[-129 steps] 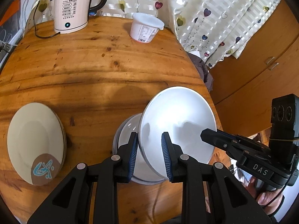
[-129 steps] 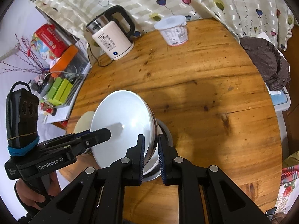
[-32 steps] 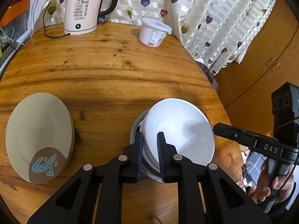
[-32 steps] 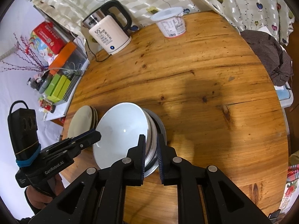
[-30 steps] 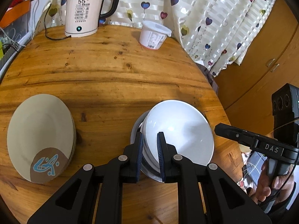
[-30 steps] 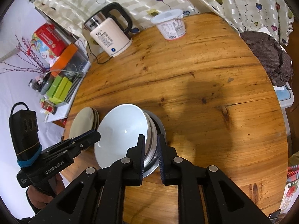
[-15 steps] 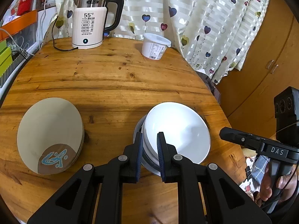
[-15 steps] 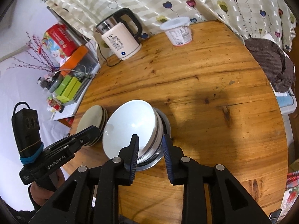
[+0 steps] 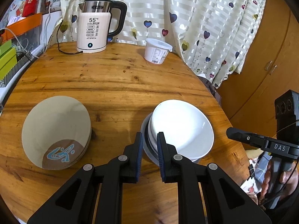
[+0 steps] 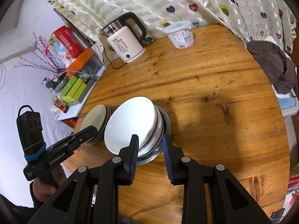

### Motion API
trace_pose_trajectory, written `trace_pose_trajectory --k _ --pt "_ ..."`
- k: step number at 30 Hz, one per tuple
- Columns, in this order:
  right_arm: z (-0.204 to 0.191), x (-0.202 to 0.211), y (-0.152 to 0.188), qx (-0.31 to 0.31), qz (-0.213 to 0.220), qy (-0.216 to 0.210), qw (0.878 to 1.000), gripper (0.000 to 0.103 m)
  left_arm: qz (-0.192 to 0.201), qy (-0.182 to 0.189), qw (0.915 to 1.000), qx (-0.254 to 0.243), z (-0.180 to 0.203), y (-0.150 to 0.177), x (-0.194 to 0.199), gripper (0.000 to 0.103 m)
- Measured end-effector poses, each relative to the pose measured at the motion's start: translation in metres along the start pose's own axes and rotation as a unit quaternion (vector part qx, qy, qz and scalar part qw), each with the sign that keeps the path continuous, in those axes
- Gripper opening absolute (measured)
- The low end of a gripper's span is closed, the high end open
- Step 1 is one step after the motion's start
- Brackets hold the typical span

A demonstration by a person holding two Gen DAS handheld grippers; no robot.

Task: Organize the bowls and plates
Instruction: 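Grasp the rim of the whole bowl stack with both grippers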

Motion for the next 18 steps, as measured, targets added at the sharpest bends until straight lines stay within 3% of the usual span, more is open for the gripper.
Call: trace_pose_trajectory --k 9,18 --pt "0.007 -0.005 0.01 -0.002 -0.004 0.004 1.0 0.039 -0.005 0.006 0.9997 0.023 -0.014 0.014 0.0 0.016" --pt "0.014 -0.01 0.016 -0.024 -0.022 -0.004 0.999 0.039 -0.007 0.022 0.9986 0.047 -0.022 0.021 -0.003 0.016"
Point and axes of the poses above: each gripper's, at about its wrist camera, not at the fingertips, and x roughly against the way its jaws point, z to its right, y to its underside, the point moved 8 cm from there along -x, roughly the way its jaws point, and after that the axes turned 14 degrees about y, right-handed, at the moved point
